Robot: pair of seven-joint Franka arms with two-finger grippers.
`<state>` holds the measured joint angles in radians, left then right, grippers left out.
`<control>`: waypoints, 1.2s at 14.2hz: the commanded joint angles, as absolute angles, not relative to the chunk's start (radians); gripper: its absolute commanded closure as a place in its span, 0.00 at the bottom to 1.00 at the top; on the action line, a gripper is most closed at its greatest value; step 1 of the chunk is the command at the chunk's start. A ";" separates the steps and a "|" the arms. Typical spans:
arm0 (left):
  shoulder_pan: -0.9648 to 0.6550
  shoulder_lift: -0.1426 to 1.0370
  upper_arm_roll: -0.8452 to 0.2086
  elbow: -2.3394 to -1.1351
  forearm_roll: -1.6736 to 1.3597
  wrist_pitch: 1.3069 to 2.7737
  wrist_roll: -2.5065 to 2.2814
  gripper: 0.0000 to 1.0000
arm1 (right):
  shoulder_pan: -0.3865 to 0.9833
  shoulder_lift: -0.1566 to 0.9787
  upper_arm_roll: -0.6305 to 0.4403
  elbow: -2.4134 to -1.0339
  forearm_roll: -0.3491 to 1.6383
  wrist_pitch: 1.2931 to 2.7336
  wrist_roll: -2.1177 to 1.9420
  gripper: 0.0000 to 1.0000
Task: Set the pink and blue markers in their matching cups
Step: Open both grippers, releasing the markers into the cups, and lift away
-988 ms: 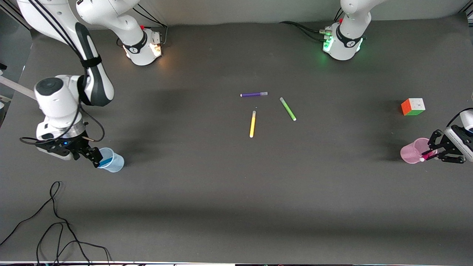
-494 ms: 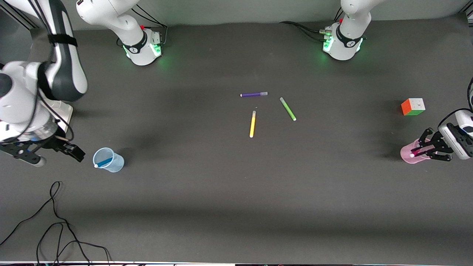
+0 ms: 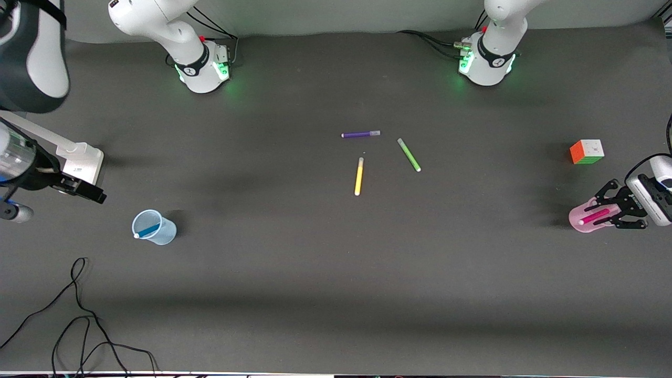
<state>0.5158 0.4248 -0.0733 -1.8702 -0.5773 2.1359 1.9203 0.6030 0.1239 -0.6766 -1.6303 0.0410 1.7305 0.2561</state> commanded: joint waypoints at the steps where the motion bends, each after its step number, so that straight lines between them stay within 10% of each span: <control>1: 0.520 0.420 -0.080 -1.826 -0.597 2.088 1.930 0.02 | 0.606 0.106 -0.680 -1.579 0.063 1.642 0.225 0.00; 4: 0.512 0.416 -0.080 -1.783 -0.583 2.050 1.878 0.02 | 0.556 0.063 -0.611 -1.568 0.063 1.576 0.224 0.00; 8: 0.467 0.367 -0.084 -1.711 -0.487 1.965 1.630 0.02 | 0.134 0.054 -0.153 -1.585 0.063 1.568 0.222 0.00; 17: 0.135 0.262 -0.087 -1.419 -0.138 1.568 0.389 0.01 | 0.130 -0.101 -0.133 -1.786 0.060 1.718 0.201 0.00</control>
<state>0.1965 0.2546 -0.1044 -1.4694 -0.1760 1.6381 0.6384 0.1341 -0.0607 -0.1439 -1.7485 0.0467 1.7023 0.2217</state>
